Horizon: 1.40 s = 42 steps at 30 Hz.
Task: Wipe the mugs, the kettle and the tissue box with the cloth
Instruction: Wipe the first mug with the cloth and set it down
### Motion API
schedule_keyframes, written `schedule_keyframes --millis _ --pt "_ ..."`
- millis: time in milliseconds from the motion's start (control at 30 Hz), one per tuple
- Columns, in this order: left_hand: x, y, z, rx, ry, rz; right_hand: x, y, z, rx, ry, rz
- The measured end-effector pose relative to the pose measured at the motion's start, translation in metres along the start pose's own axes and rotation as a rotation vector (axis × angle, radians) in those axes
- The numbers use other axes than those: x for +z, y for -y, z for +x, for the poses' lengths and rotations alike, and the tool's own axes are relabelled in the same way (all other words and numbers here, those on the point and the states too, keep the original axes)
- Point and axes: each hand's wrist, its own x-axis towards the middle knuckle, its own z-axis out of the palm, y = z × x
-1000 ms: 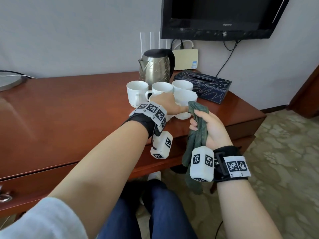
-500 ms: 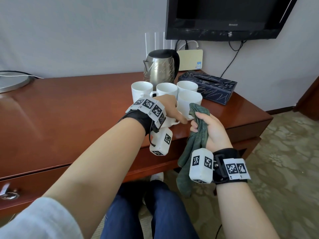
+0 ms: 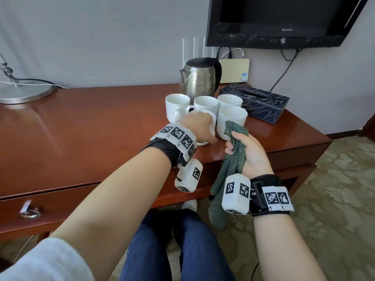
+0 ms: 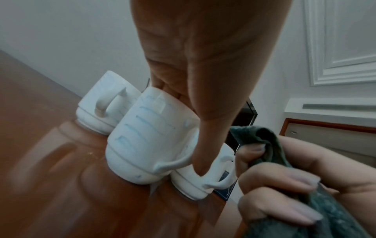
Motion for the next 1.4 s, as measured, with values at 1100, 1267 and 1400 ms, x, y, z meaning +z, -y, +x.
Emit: schedule_keyframes --millis 1100,1267,1400 --pt "-0.093 0.19 -0.129 -0.067 -0.628 -1.209 0.203 -0.077 0.044 -0.915 0.3 -0.901" --pt "-0.104 0.202 -0.138 -0.021 -0.651 -1.197 0.229 -0.083 0.054 -1.029 0.305 -0.932" --pt "-0.102 0.201 -0.137 -0.03 -0.73 -1.253 0.232 -0.084 0.058 -1.107 0.332 -0.968"
